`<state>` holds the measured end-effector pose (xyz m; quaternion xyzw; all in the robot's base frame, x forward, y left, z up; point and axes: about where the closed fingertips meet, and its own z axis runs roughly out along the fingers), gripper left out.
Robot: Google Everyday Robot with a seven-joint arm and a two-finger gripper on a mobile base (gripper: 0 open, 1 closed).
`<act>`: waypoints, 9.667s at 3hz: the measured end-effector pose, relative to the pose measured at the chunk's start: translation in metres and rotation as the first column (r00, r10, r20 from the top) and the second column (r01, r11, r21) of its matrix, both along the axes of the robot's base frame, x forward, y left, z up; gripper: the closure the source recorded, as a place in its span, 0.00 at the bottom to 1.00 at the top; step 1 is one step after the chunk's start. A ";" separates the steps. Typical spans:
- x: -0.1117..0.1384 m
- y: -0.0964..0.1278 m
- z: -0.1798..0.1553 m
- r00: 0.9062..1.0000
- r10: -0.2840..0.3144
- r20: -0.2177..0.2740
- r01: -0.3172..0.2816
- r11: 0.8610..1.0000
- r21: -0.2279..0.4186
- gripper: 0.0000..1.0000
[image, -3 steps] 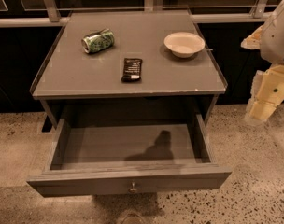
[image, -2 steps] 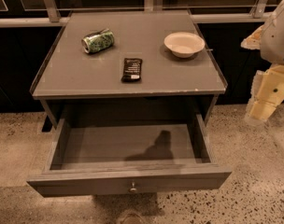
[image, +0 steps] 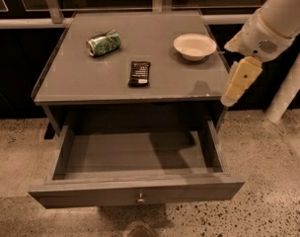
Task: Place rxbar chocolate into top drawer
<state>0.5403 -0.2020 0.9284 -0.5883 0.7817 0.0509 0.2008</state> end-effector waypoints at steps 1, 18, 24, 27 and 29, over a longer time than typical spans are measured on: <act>0.068 0.030 -0.038 0.999 0.013 -0.034 -0.010 0.996 0.083 0.00; 0.182 0.203 -0.105 0.987 0.138 0.087 -0.156 0.952 0.264 0.65; 0.091 0.193 -0.005 0.945 0.059 0.320 -0.167 0.933 0.319 1.00; 0.011 0.201 -0.063 0.980 -0.079 0.185 0.009 0.936 0.352 1.00; -0.025 0.154 -0.078 0.949 -0.264 0.174 0.169 0.888 0.427 1.00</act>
Offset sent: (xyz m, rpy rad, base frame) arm 0.1689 0.1029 -0.0800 0.1633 -0.0012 0.0035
